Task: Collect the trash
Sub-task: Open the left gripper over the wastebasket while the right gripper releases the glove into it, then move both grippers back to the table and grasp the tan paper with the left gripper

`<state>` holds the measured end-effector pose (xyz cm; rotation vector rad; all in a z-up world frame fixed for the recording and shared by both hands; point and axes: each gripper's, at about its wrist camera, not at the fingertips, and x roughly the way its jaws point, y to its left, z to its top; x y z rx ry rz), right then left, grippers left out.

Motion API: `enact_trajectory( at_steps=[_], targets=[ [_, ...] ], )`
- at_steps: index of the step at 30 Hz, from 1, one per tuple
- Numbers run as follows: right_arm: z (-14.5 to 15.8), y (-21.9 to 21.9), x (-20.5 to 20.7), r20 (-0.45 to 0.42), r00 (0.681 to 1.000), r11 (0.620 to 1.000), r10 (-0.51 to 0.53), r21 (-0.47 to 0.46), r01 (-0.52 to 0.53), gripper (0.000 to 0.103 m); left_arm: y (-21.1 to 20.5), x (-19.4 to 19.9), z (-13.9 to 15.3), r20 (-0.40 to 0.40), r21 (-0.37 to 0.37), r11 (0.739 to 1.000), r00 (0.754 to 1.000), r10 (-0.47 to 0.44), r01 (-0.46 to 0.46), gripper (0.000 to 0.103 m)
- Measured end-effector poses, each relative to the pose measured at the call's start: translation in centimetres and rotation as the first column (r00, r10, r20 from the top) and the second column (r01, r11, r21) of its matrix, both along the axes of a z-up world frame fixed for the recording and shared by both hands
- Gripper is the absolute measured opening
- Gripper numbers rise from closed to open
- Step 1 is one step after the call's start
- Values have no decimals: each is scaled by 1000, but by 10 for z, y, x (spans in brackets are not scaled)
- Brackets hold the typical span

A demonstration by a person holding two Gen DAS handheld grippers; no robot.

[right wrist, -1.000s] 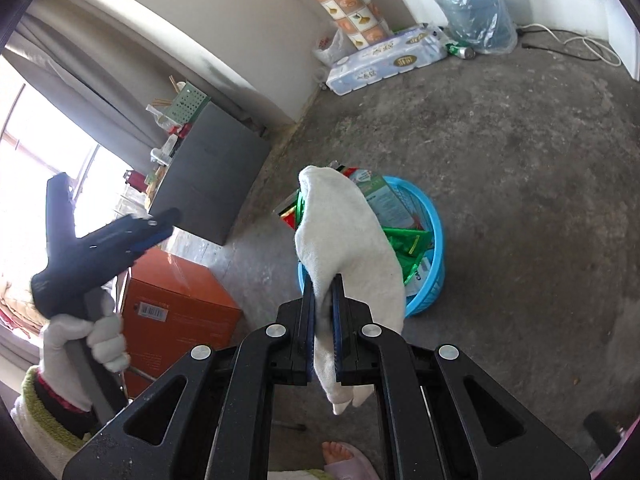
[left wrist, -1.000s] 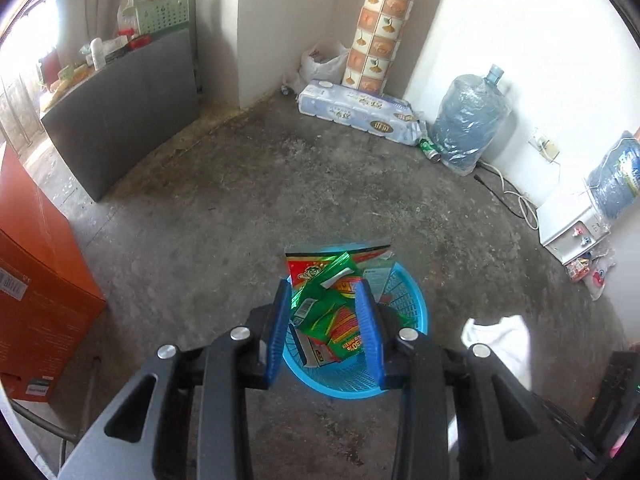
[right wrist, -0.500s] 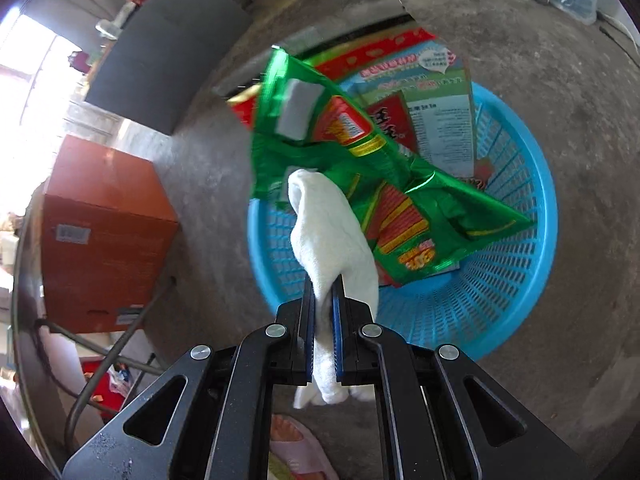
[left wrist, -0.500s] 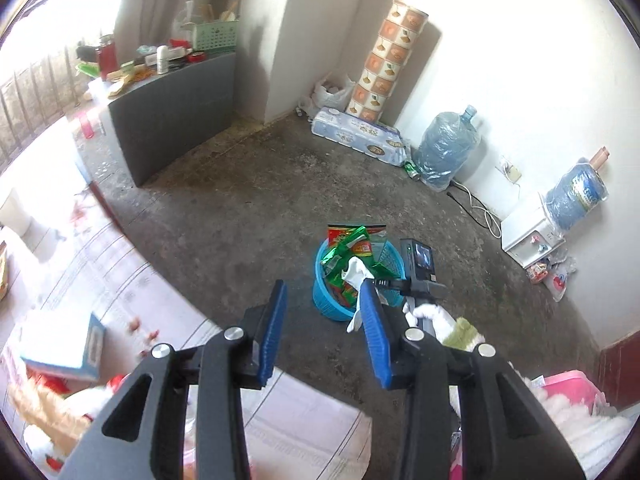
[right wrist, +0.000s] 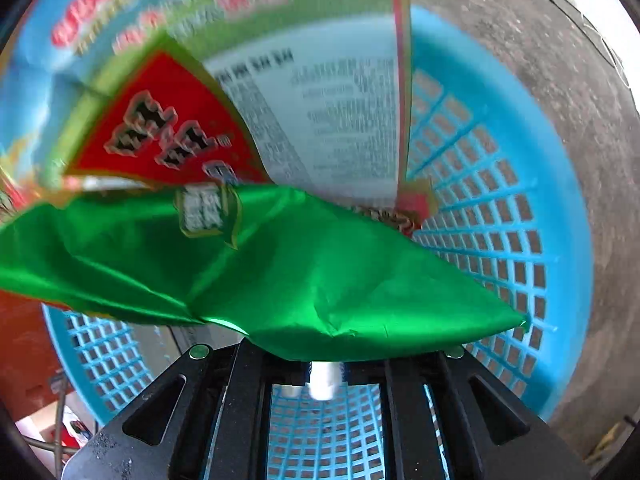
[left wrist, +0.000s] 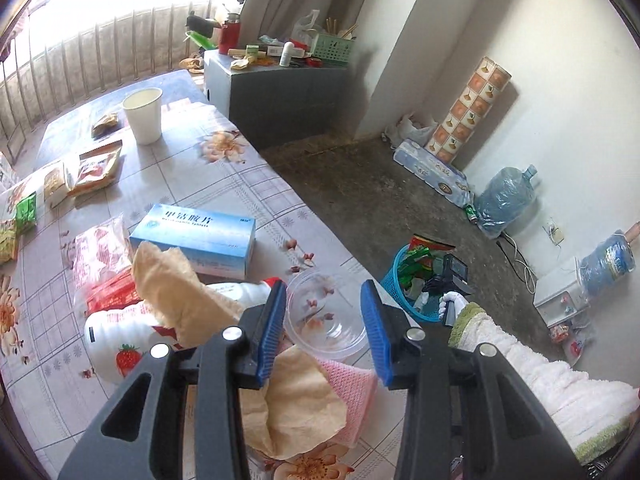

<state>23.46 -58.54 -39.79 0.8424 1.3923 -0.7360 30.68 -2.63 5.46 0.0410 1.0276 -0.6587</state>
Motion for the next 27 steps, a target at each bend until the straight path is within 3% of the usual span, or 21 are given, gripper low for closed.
enact_trajectory(
  at_steps=[1, 3, 5, 13, 16, 21, 27],
  targets=[
    [0, 2, -3, 0, 1000, 1000, -2, 7, 2, 19, 4, 1, -2, -7, -5, 1000, 1000, 10, -10, 38],
    [7, 6, -12, 17, 1000, 1000, -5, 4, 5, 40, 10, 2, -5, -22, -22, 1000, 1000, 19, -19, 38],
    [21, 10, -19, 41, 999, 1000, 11, -18, -10, 49, 14, 1, -5, -27, -42, 999, 999, 23, -24, 38],
    [96, 32, -62, 146, 987, 993, 71, -108, -56, 55, 39, -12, 6, -7, -118, 993, 999, 31, -32, 41],
    [134, 46, -82, 221, 974, 991, 59, -134, -29, 55, 58, -23, 13, 14, -145, 987, 997, 70, -67, 48],
    [212, 86, -99, 366, 925, 985, 100, -167, -41, 56, 94, -46, 20, 62, -164, 978, 988, 139, -128, 59],
    [293, 157, -117, 519, 822, 969, 235, -194, -155, 66, 135, -69, 9, 70, -197, 961, 974, 214, -196, 63]
  ],
)
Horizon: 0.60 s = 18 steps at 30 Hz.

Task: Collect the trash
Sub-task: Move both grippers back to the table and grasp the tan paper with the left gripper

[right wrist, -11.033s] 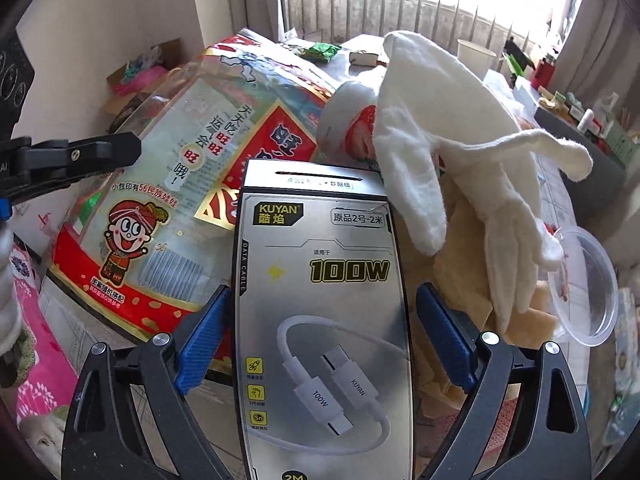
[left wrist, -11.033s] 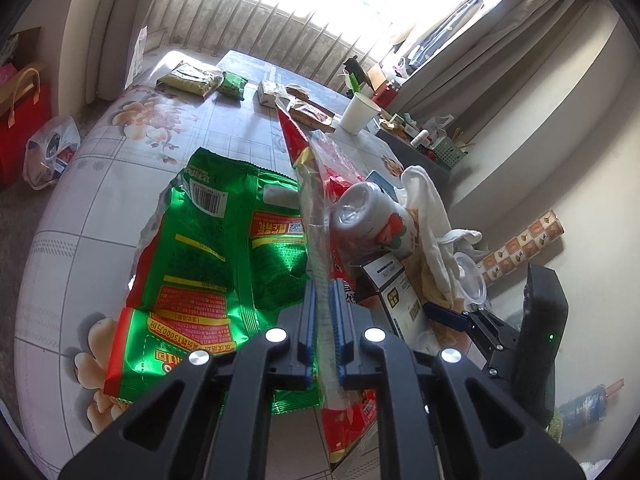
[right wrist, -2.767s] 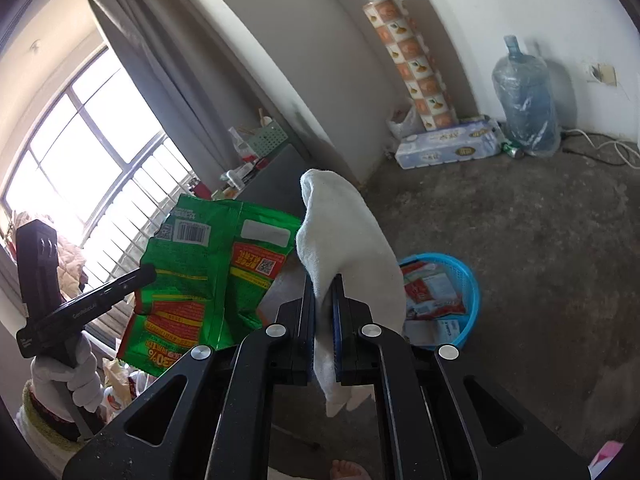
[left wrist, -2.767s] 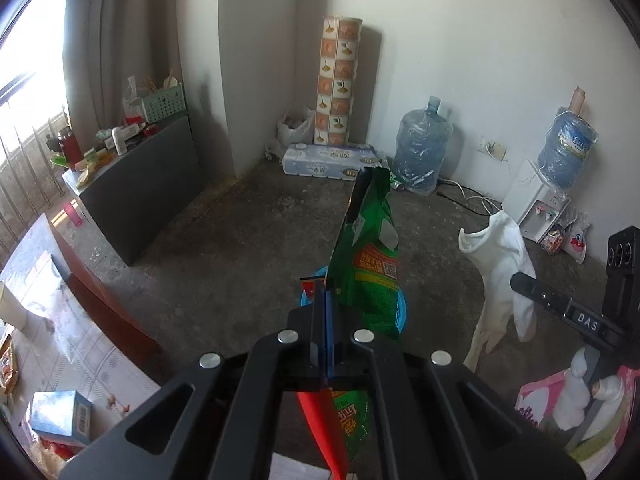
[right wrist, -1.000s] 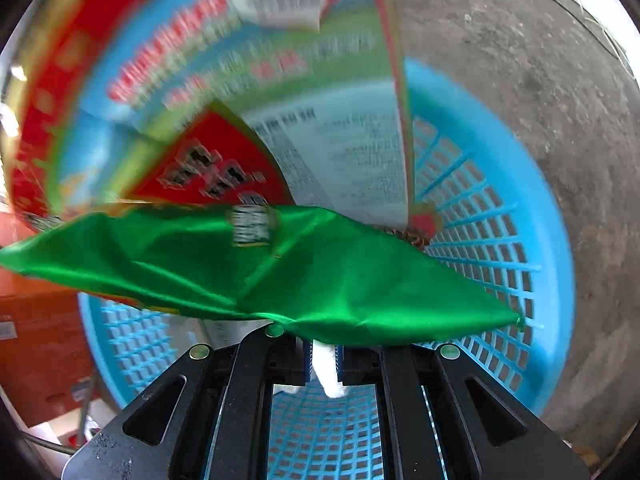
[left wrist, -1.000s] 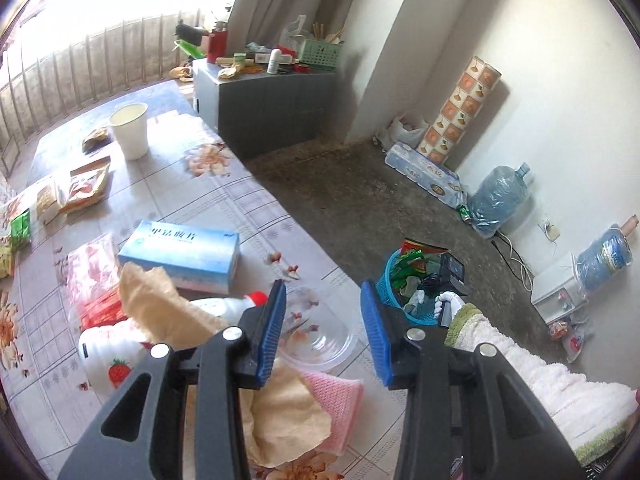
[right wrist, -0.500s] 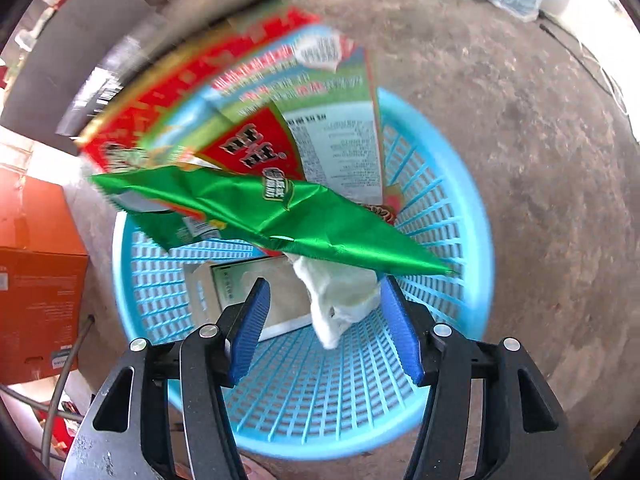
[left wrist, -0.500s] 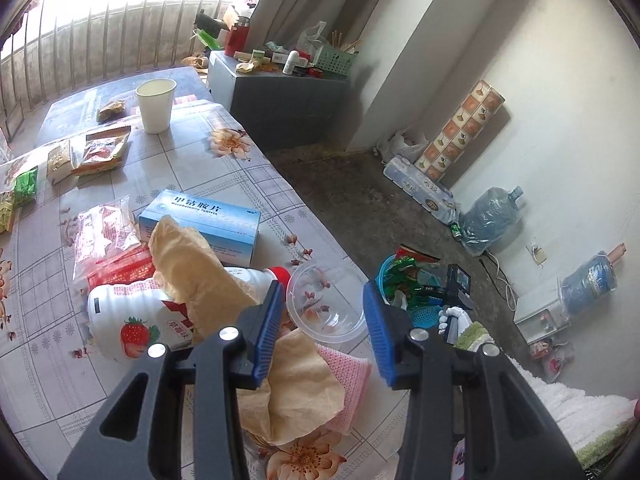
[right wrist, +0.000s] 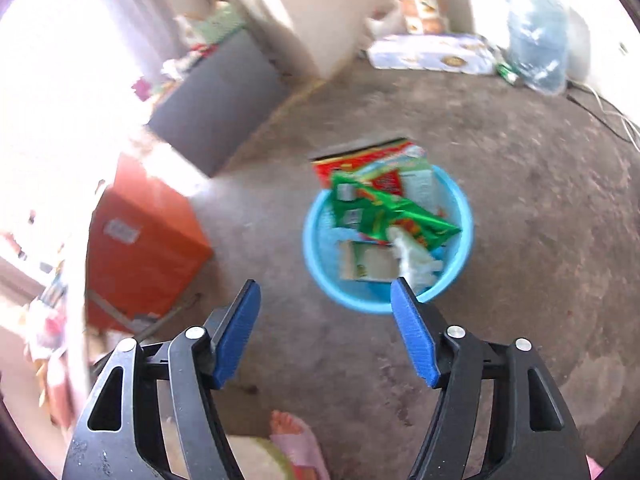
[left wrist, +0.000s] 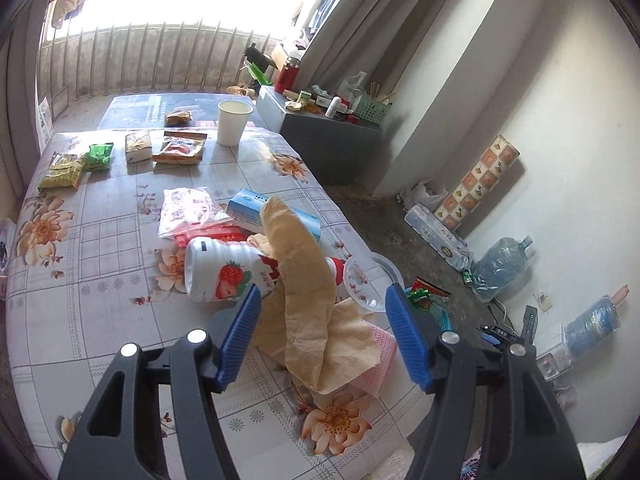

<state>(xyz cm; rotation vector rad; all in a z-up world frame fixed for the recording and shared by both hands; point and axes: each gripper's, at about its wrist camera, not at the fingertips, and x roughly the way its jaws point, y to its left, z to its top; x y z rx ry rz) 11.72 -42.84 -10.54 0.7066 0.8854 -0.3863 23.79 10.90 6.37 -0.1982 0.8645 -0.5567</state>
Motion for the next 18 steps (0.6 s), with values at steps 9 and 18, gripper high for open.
enact_trajectory(
  at_steps=[9, 18],
  targets=[
    [73, 119, 15, 264, 913, 945, 311, 12, -326, 78, 12, -38, -45, 70, 28, 999, 997, 40, -42, 67],
    [91, 212, 69, 269, 861, 900, 431, -60, -432, 78, -32, -19, -79, 100, 66, 998, 995, -26, 20, 68]
  ],
)
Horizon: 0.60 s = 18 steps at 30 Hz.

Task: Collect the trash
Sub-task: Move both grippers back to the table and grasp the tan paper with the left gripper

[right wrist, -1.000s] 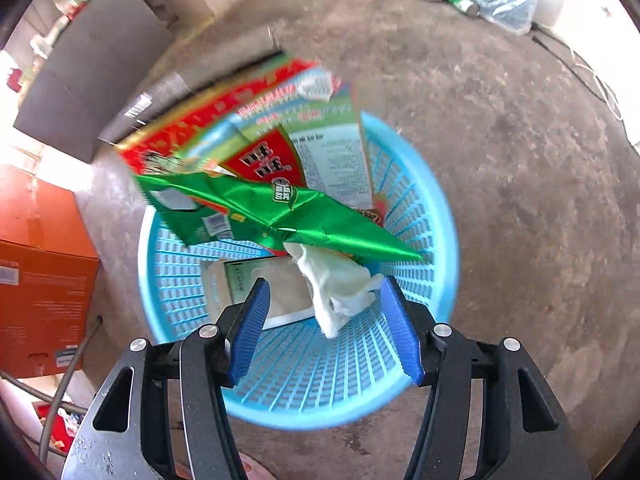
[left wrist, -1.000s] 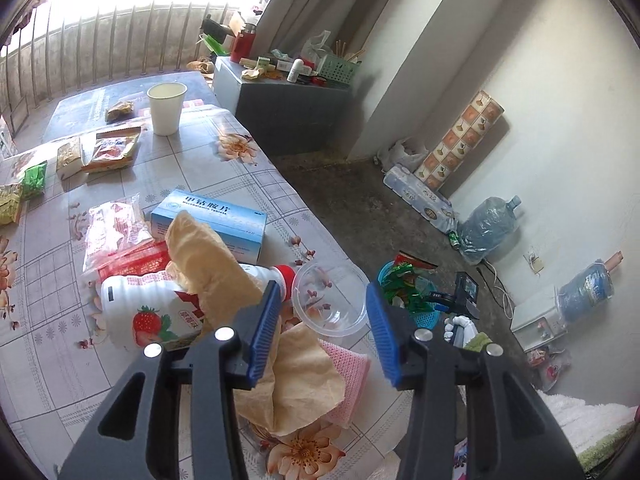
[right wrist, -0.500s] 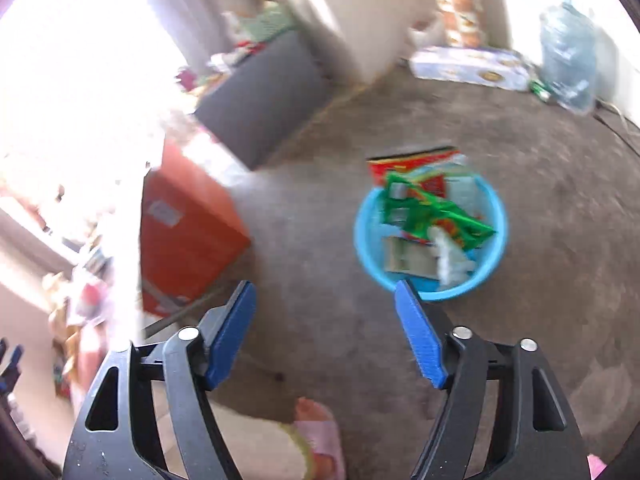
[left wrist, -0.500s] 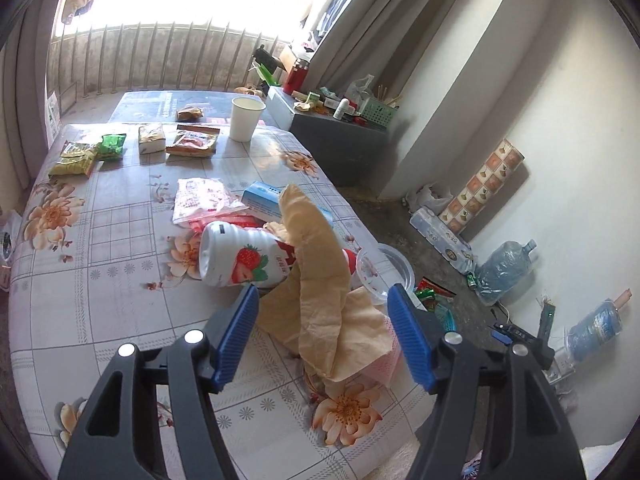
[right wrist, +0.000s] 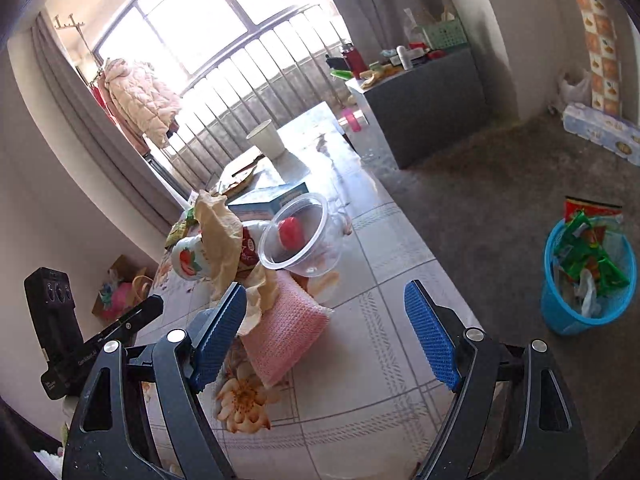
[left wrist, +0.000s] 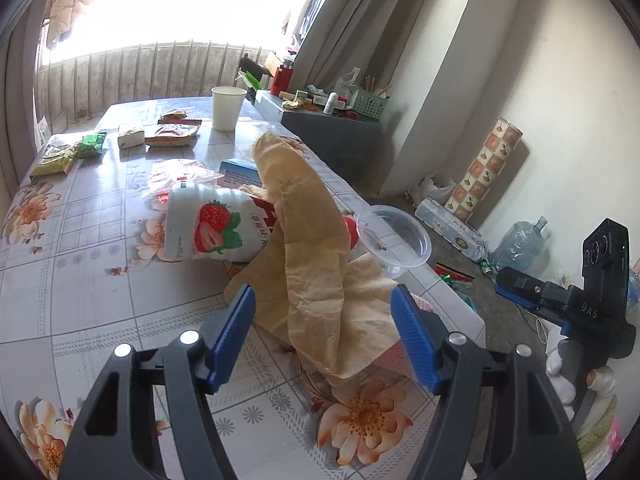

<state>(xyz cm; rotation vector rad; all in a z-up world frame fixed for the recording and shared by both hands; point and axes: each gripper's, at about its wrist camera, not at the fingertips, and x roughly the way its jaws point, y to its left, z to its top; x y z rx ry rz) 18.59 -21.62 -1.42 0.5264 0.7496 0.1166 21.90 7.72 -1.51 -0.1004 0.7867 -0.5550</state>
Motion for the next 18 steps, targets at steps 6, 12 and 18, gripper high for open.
enact_trajectory(
  at_steps=[6, 12, 18],
  targets=[
    [2, 9, 34, -51, 999, 998, 2, 68, 1, 74, -24, 27, -14, -4, 60, 998, 1000, -5, 6, 61],
    [-18, 8, 75, -117, 993, 995, -18, 93, 29, 59, -35, 46, -30, -20, 107, 994, 1000, -5, 7, 34],
    [-33, 5, 86, -155, 988, 991, -22, 130, 42, 32, -34, 53, -39, -17, 138, 990, 1000, -4, 6, 1]
  ],
)
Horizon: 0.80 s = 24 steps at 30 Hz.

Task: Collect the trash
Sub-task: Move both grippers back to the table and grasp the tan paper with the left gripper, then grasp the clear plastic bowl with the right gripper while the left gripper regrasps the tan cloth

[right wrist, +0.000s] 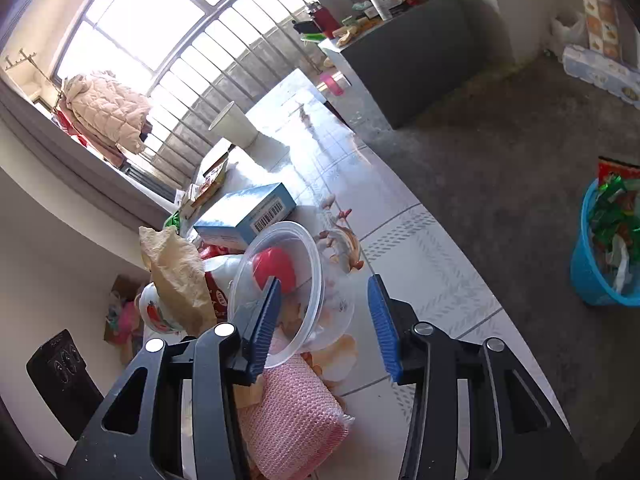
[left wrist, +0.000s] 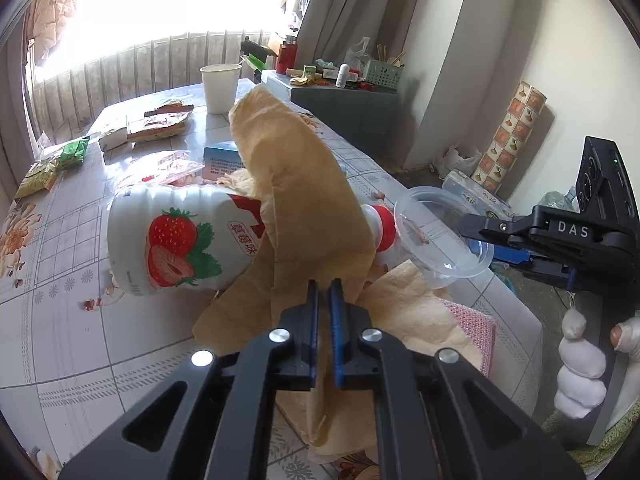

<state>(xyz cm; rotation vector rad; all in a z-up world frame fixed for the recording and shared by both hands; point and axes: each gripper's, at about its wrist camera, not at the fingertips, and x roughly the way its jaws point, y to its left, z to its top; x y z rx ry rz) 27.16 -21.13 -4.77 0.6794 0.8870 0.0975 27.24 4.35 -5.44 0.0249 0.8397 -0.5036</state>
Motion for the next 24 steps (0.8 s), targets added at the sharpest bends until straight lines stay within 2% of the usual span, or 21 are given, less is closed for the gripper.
enact_trajectory(
  at_steps=[1, 3, 5, 12, 15, 19, 24],
  targets=[
    [-2, -1, 1, -5, 1000, 1000, 0, 5, 0, 28, 2, 1, 0, 5, -2, 1000, 1000, 0, 0, 1],
    [-4, -2, 0, -11, 1000, 1000, 4, 17, -4, 13, 8, -4, 4, 21, -15, 1000, 1000, -1, 1, 0],
    [-5, -3, -3, -12, 1000, 1000, 1, 22, -1, 7, 16, -9, 9, 25, -33, 999, 1000, 0, 1, 0],
    [9, -9, -15, 29, 999, 1000, -17, -4, 17, 5, 61, -55, 44, 82, -69, 998, 997, 5, 0, 0],
    [13, -11, -20, 47, 999, 1000, -27, -5, 27, 5, 84, -77, 52, 84, -48, 999, 996, 13, -9, 0],
    [17, -9, -26, 63, 997, 999, -36, -6, 36, 5, 111, -100, 44, -1, -46, 999, 1000, 14, -15, 0],
    [17, -8, -31, 62, 997, 999, -38, -19, 39, 5, 117, -126, 24, -131, -54, 997, 990, -59, 53, 0]
  ],
)
